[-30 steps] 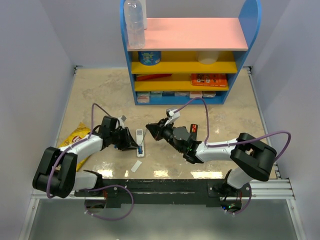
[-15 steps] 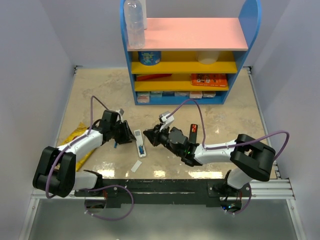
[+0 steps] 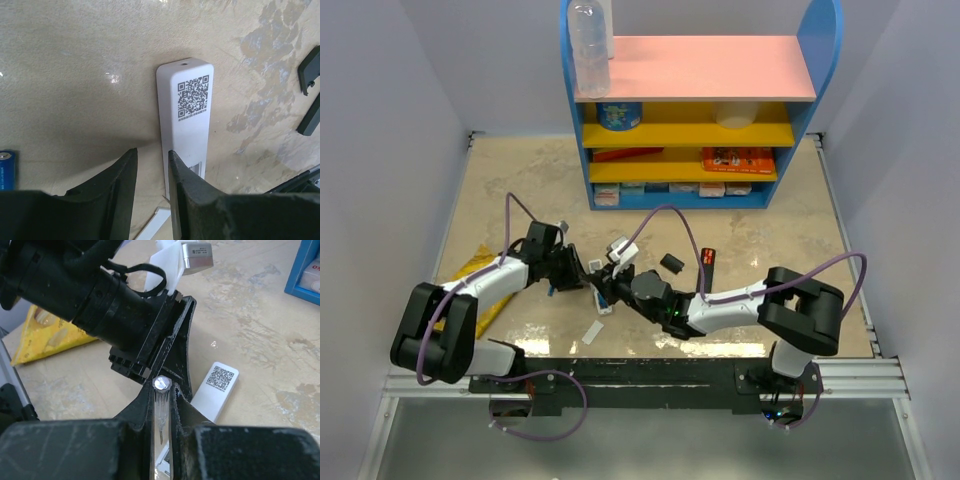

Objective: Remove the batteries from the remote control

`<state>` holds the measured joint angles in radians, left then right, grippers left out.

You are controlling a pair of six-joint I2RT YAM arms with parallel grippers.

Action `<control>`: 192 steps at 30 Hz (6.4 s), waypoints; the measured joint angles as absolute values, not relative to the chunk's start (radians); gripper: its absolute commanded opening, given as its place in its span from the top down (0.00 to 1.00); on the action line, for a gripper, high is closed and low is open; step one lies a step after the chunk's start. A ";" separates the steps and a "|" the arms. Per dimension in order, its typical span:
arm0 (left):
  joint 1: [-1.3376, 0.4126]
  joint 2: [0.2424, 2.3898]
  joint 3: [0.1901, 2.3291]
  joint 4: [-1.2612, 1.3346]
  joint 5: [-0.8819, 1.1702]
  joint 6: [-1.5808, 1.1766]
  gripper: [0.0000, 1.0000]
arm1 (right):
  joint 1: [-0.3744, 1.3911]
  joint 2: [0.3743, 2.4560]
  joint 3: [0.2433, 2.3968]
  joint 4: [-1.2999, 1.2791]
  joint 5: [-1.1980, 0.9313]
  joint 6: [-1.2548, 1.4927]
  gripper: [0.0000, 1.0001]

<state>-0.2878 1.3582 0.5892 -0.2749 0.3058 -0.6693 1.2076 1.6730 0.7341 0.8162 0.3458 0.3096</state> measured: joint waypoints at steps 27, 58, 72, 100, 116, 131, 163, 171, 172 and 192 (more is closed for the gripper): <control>-0.287 1.325 0.618 -0.286 0.330 -0.669 0.64 | 1.237 1.595 0.752 0.734 0.421 0.236 1.00; -0.287 1.430 0.621 -0.233 0.365 -0.665 0.65 | 1.473 1.821 0.962 0.636 0.732 -0.155 1.00; -0.287 1.434 0.623 -0.226 0.368 -0.666 0.65 | 1.480 1.804 0.962 0.598 0.739 -0.158 1.00; -0.287 1.435 0.622 -0.220 0.367 -0.666 0.65 | 1.456 1.755 0.962 0.587 0.722 -0.133 1.00; -0.287 1.435 0.619 -0.209 0.371 -0.669 0.65 | 1.434 1.796 0.963 0.613 0.718 -0.131 1.00; -0.287 1.442 0.619 -0.196 0.372 -0.669 0.66 | 1.434 1.796 0.963 0.607 0.742 -0.140 1.00; -0.287 1.456 0.628 -0.191 0.378 -0.670 0.66 | 1.441 1.642 0.957 0.525 0.716 -0.115 1.00; -0.287 1.456 0.628 -0.191 0.378 -0.670 0.65 | 1.438 1.675 0.957 0.556 0.673 -0.102 1.00; -0.287 1.456 0.628 -0.191 0.378 -0.670 0.65 | 1.436 1.691 0.957 0.560 0.668 -0.102 1.00; -0.287 1.461 0.628 -0.183 0.382 -0.670 0.65 | 1.407 1.772 0.957 0.586 0.686 -0.123 1.00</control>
<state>-0.2874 1.4609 0.6285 -0.1829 0.3817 -0.6697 1.4071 1.7721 0.9573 0.5861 0.6857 -0.1230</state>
